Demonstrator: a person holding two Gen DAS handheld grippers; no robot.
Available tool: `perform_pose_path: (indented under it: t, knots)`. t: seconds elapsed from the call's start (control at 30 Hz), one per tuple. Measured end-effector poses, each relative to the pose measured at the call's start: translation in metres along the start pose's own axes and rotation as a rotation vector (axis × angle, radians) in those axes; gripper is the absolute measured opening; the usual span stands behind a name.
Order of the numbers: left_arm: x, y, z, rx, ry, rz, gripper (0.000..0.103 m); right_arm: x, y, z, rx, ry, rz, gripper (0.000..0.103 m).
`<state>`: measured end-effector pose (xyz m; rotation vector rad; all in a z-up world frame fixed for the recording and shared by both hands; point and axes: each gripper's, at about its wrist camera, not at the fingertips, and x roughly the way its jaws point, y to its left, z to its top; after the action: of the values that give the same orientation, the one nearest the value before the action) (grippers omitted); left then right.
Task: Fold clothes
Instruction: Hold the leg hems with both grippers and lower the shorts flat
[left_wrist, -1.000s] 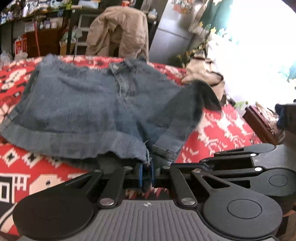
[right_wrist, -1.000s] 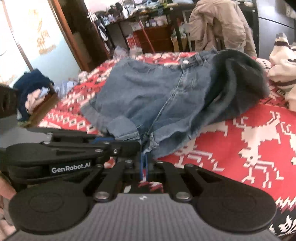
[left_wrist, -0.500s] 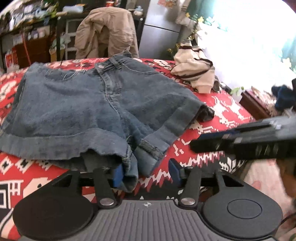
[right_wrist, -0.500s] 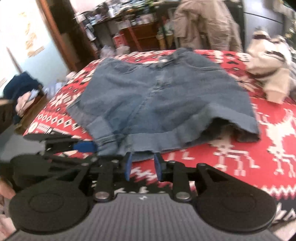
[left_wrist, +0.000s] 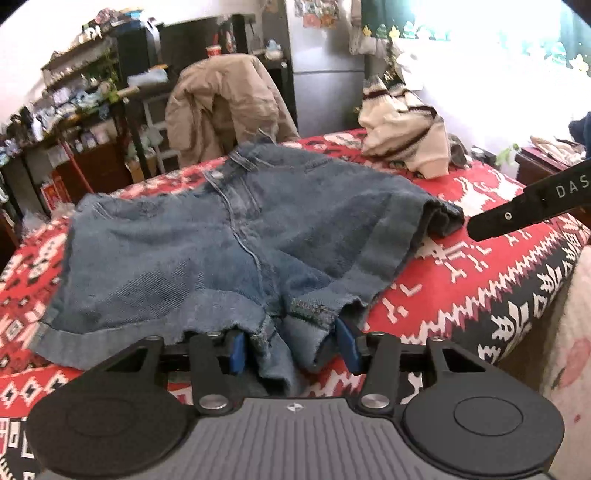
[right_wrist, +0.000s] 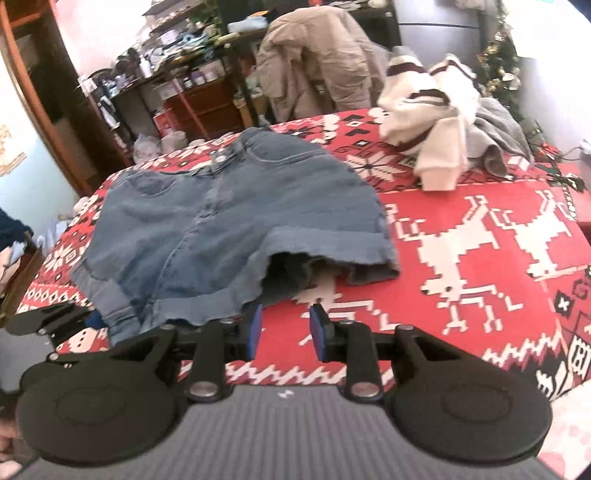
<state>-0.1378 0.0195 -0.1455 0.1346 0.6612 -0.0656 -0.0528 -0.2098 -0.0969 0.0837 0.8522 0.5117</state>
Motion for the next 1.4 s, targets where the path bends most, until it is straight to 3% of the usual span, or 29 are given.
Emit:
perform_pose_path:
  t: [0.2, 0.4, 0.53, 0.6, 0.73, 0.9, 1.03, 1.13, 1.2, 1.33, 1.37, 1.4]
  knots:
    - [-0.006, 0.003, -0.001, 0.044, -0.008, 0.085, 0.048, -0.002, -0.016, 0.003, 0.055, -0.02, -0.025, 0.034]
    - [0.001, -0.016, -0.006, 0.129, 0.028, 0.087, 0.045, 0.001, -0.019, 0.003, 0.062, -0.021, -0.025, 0.035]
    - [0.012, -0.024, -0.006, 0.17, 0.035, 0.142, 0.045, 0.002, -0.02, 0.002, 0.066, -0.021, -0.025, 0.035]
    - [0.017, -0.024, -0.005, 0.164, 0.042, 0.159, 0.044, 0.002, -0.022, 0.002, 0.066, -0.023, -0.031, 0.035]
    - [0.016, -0.021, -0.004, 0.153, 0.031, 0.177, 0.025, 0.0, -0.027, 0.002, 0.065, -0.03, -0.051, 0.035]
    - [0.008, -0.013, -0.003, 0.117, 0.029, 0.187, 0.031, 0.004, -0.034, 0.007, 0.03, -0.043, -0.11, 0.035]
    - [0.007, -0.011, -0.002, 0.1, 0.02, 0.197, 0.032, 0.025, -0.025, 0.008, -0.139, -0.028, -0.211, 0.037]
    - [0.009, -0.01, -0.003, 0.093, 0.03, 0.187, 0.029, 0.045, -0.025, 0.009, -0.186, 0.0, -0.26, 0.037]
    - [0.009, -0.009, -0.003, 0.089, 0.034, 0.181, 0.027, 0.055, -0.029, 0.011, -0.179, 0.001, -0.285, 0.036]
    - [0.01, -0.004, -0.002, 0.058, 0.046, 0.156, 0.017, 0.064, -0.041, 0.017, -0.085, -0.049, -0.234, 0.035]
    - [0.01, -0.003, -0.002, 0.05, 0.05, 0.145, 0.015, 0.066, -0.043, 0.018, -0.067, -0.053, -0.23, 0.034]
    - [0.01, -0.002, -0.002, 0.042, 0.055, 0.134, 0.012, 0.069, -0.044, 0.02, -0.051, -0.053, -0.228, 0.025]
